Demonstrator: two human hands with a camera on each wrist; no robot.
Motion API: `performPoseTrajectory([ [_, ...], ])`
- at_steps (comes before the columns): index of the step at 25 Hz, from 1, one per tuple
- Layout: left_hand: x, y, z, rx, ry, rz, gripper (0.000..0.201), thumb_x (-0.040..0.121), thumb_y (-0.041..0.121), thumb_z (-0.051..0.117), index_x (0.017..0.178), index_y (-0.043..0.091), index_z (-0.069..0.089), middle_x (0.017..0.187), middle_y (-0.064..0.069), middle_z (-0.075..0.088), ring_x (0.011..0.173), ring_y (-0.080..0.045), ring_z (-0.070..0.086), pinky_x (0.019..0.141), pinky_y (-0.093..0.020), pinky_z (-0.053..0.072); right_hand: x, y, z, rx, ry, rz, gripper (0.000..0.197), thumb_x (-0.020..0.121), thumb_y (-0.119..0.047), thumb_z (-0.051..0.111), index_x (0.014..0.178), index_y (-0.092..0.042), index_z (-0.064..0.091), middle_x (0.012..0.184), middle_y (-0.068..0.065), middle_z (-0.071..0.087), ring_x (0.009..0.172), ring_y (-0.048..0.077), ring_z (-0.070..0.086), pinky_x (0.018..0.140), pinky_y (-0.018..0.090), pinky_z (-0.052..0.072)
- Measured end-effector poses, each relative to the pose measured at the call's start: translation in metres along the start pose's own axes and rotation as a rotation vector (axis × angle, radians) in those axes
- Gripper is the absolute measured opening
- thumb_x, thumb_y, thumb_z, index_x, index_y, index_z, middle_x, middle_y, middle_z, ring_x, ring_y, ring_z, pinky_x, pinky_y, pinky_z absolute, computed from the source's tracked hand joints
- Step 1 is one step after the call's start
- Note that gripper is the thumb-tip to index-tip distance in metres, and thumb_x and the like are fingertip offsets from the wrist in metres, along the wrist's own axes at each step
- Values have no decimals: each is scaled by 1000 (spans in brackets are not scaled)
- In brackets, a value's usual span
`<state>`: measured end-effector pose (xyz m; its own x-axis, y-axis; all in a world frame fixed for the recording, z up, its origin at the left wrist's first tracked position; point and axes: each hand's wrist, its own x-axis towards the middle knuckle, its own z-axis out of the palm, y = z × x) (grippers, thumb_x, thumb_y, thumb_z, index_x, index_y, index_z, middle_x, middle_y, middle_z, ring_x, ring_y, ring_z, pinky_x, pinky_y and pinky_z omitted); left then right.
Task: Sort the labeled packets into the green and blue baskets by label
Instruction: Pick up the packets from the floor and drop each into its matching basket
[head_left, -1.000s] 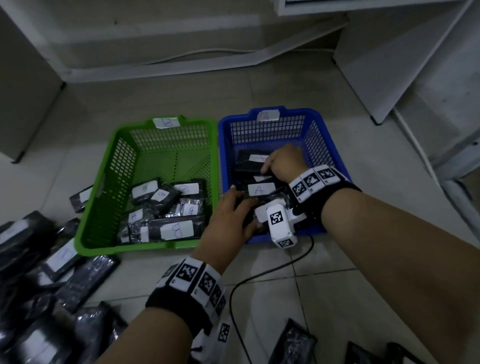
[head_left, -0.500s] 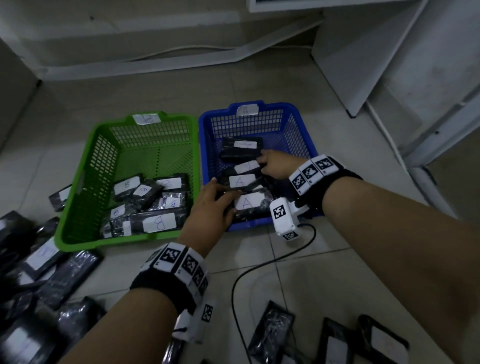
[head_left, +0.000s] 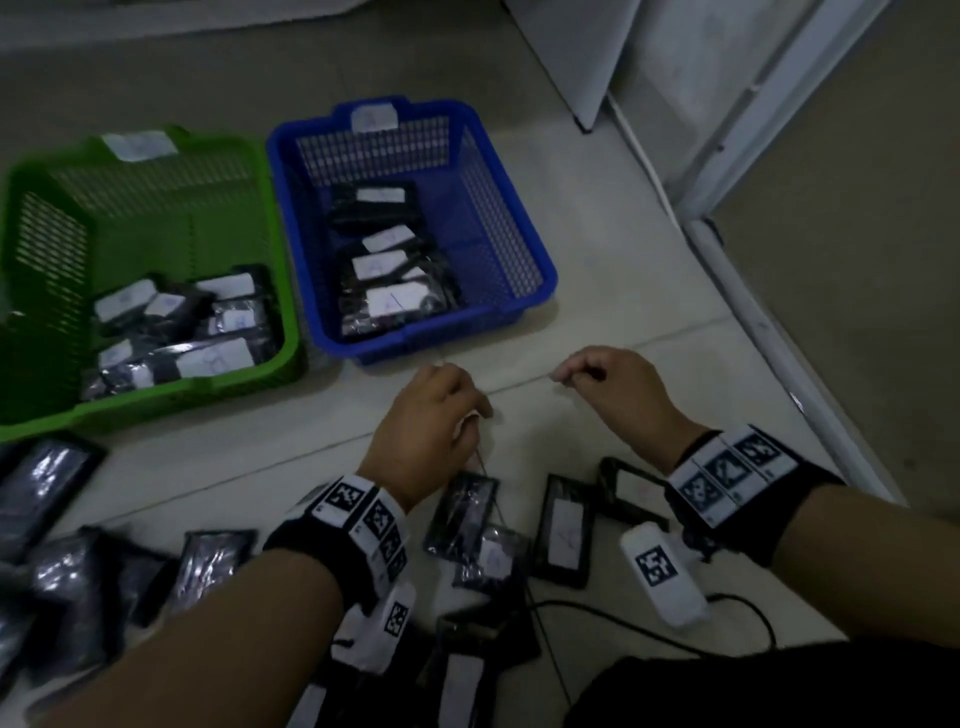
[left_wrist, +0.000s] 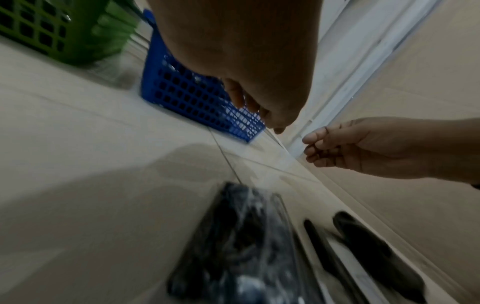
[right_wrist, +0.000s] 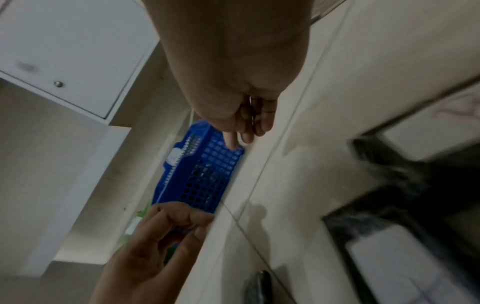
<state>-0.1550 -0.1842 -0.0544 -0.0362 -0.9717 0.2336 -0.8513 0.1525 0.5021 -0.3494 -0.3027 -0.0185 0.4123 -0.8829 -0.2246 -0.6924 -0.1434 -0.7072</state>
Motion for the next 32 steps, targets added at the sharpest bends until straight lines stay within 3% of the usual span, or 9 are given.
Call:
performPoseTrajectory([
  [3, -8, 21, 16, -22, -208, -49, 24, 78, 36, 51, 93, 21, 63, 98, -1, 47, 86, -22, 52, 64, -36, 50, -31, 40, -1, -189, -134, 132, 22, 83, -12, 60, 98, -25, 69, 104, 4, 64, 96, 15, 56, 75, 13, 44],
  [6, -9, 32, 23, 163, -589, -229, 55, 72, 65, 56, 108, 24, 47, 114, -1, 37, 93, -22, 54, 67, -33, 48, -59, 65, -4, -438, -344, 269, 55, 72, -38, 71, 122, -37, 49, 117, 7, 45, 112, 31, 43, 96, 42, 42],
  [8, -8, 34, 26, 263, -738, -237, 68, 68, 69, 61, 114, 23, 41, 120, -3, 37, 98, -25, 53, 73, -35, 48, -70, 71, -2, -546, -411, 282, 72, 71, -36, 74, 133, -31, 38, 123, 10, 37, 112, 34, 38, 97, 41, 40],
  [11, -6, 29, 25, 180, -750, -242, 54, 73, 56, 64, 107, 18, 47, 113, -4, 43, 96, -23, 52, 77, -34, 47, -74, 71, 5, -558, -347, 238, 66, 72, -28, 73, 129, -23, 40, 119, 12, 43, 106, 36, 44, 90, 39, 42],
  [14, 0, 13, 13, -116, -659, -335, 29, 73, 37, 71, 91, 20, 56, 96, 0, 49, 87, -17, 53, 75, -27, 44, -64, 58, 8, -367, -261, 170, 65, 68, -33, 77, 122, -20, 45, 110, 11, 56, 98, 30, 54, 79, 35, 47],
  [17, -2, -10, -4, -412, -509, -467, 21, 72, 14, 74, 90, 20, 65, 90, 6, 63, 82, -14, 61, 73, -21, 48, -52, 26, 14, -76, -192, 79, 61, 66, -26, 83, 117, -16, 49, 102, 3, 61, 85, 18, 57, 64, 18, 45],
  [22, -19, -27, -42, -941, -275, -729, 20, 74, 7, 76, 93, 12, 72, 91, -14, 73, 85, -24, 68, 77, -30, 57, -33, -27, 40, 188, -124, -10, 57, 66, -28, 84, 113, -24, 51, 102, -4, 63, 91, 12, 61, 81, 25, 51],
  [29, -43, -47, -95, -1191, 14, -851, 17, 79, 8, 67, 95, 15, 68, 83, -1, 71, 73, -14, 67, 66, -33, 58, -16, -93, 74, 356, -145, -157, 51, 69, -27, 82, 110, -30, 52, 99, -16, 63, 83, -12, 59, 70, 4, 45],
  [32, -57, -59, -112, -1227, 221, -875, 15, 81, 8, 64, 93, 16, 69, 82, 0, 71, 72, -13, 66, 66, -31, 58, -1, -116, 90, 340, -200, -217, 47, 79, -21, 75, 120, -25, 52, 104, -13, 62, 90, -7, 59, 79, 13, 48],
])
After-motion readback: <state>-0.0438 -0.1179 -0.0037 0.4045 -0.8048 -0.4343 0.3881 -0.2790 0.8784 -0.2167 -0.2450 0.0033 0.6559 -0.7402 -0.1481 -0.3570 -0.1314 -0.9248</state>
